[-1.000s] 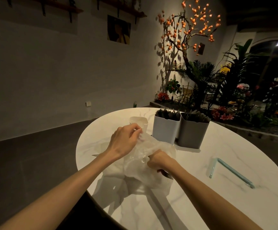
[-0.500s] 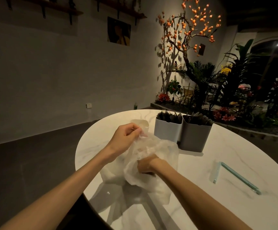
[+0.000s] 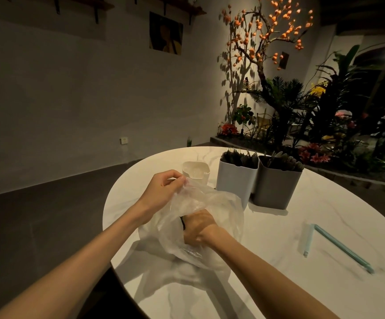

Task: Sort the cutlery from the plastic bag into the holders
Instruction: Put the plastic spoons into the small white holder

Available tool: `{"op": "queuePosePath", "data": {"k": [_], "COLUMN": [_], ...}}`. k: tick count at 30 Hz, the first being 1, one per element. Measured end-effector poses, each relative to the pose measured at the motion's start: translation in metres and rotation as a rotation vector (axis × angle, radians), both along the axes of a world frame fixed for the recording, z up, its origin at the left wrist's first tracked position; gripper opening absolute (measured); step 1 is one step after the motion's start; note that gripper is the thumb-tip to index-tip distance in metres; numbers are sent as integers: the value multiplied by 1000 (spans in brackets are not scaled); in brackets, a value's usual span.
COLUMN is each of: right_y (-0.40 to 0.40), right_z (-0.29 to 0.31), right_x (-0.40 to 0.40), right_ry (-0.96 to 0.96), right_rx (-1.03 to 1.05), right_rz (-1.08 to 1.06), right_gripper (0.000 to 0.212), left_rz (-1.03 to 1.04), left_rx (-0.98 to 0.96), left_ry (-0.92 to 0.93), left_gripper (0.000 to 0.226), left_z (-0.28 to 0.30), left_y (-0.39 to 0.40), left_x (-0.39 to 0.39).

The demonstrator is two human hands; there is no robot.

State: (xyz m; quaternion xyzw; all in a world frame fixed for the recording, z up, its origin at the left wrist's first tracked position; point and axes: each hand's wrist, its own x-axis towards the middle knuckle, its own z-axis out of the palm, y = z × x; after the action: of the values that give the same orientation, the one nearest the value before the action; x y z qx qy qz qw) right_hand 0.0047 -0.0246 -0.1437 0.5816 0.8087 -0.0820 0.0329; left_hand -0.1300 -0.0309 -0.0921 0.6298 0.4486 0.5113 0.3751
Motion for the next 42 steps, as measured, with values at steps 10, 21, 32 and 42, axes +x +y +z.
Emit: {"op": "queuePosePath", "data": {"k": [10,21,32,42], "right_y": [9,17,29,-6], "right_z": [6,3,32,47], "right_x": [-3,-14,22,63], "right_ry": [-50,-101,366,1250], "right_rx": [9,-60,-309,-528], "right_rz": [14,106,-58,-466], "right_gripper": [45,60,38,29], "left_rz": [18,39,447,52], "left_rx": [-34,-74,-144,-663], "left_ry": [-25,-31,-166,-269], "left_gripper": [18,18,19,25], "left_z": [3,-3,-10,-25], "left_y": [13,19,36,2], "left_x": [0,-7,-34,-3]}}
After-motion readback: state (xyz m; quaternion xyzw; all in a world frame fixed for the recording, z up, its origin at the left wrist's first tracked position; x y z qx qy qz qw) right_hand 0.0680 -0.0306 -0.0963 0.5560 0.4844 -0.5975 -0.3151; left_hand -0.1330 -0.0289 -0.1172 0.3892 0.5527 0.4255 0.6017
